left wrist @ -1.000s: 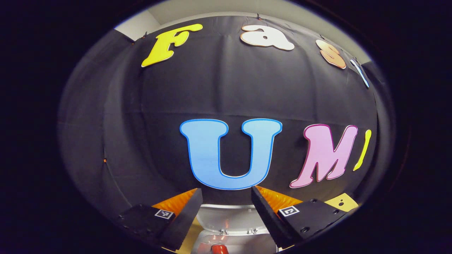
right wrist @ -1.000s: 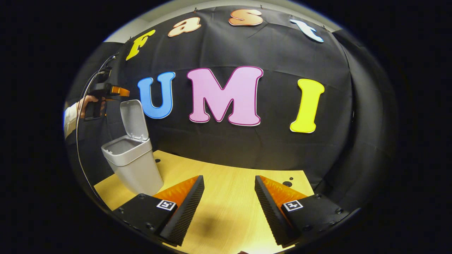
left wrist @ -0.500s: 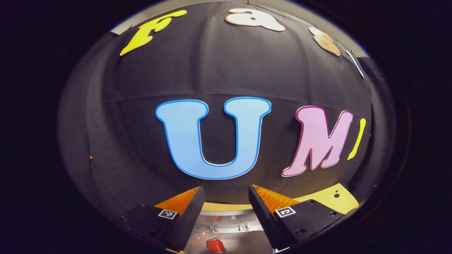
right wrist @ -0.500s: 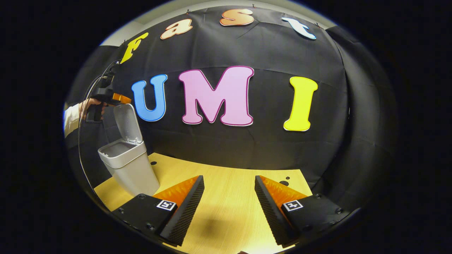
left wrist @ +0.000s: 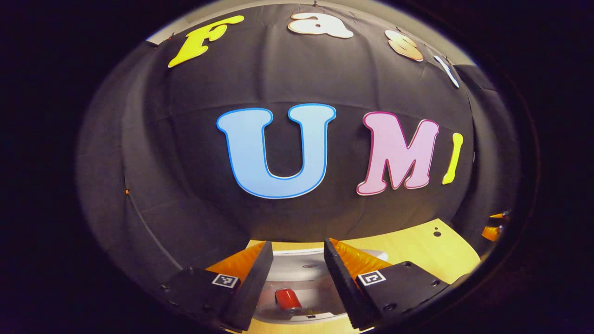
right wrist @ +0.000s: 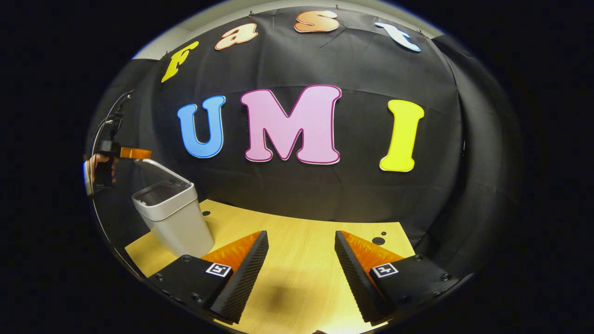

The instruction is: Press the lid of the desktop garbage bin to open it, pick up the crumpled paper on the desktop and throw it into the bin, then pick up the pop can on the desktop and drop it into the bin, and finally close the garbage bin lid.

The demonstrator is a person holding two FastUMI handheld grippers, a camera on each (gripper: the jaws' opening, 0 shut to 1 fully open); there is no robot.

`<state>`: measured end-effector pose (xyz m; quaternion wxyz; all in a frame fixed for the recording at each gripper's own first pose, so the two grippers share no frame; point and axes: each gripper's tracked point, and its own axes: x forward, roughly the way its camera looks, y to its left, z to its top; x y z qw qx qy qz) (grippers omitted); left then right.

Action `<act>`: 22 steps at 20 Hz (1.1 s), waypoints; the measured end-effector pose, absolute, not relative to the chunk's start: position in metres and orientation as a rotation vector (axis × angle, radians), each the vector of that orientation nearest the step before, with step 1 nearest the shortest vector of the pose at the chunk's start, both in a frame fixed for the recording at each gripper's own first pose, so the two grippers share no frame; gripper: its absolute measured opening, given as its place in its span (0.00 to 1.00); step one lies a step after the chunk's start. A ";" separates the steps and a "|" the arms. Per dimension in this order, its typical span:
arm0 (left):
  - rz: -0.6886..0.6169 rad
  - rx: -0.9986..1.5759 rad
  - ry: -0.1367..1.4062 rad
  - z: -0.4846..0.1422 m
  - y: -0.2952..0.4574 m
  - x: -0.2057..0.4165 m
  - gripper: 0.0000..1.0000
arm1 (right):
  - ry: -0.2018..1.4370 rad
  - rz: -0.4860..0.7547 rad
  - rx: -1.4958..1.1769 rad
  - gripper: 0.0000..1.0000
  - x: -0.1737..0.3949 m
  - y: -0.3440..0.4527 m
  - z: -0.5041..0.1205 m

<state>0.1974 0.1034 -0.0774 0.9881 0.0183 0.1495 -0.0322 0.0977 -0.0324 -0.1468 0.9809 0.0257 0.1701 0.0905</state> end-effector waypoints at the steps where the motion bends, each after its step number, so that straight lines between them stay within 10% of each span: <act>1: -0.070 0.034 0.329 -0.091 0.101 0.192 0.77 | 0.344 0.190 0.048 0.93 0.096 -0.029 -0.148; 22: -0.138 0.082 0.511 -0.180 0.083 0.173 0.64 | 0.346 0.225 0.060 0.93 0.088 -0.008 -0.140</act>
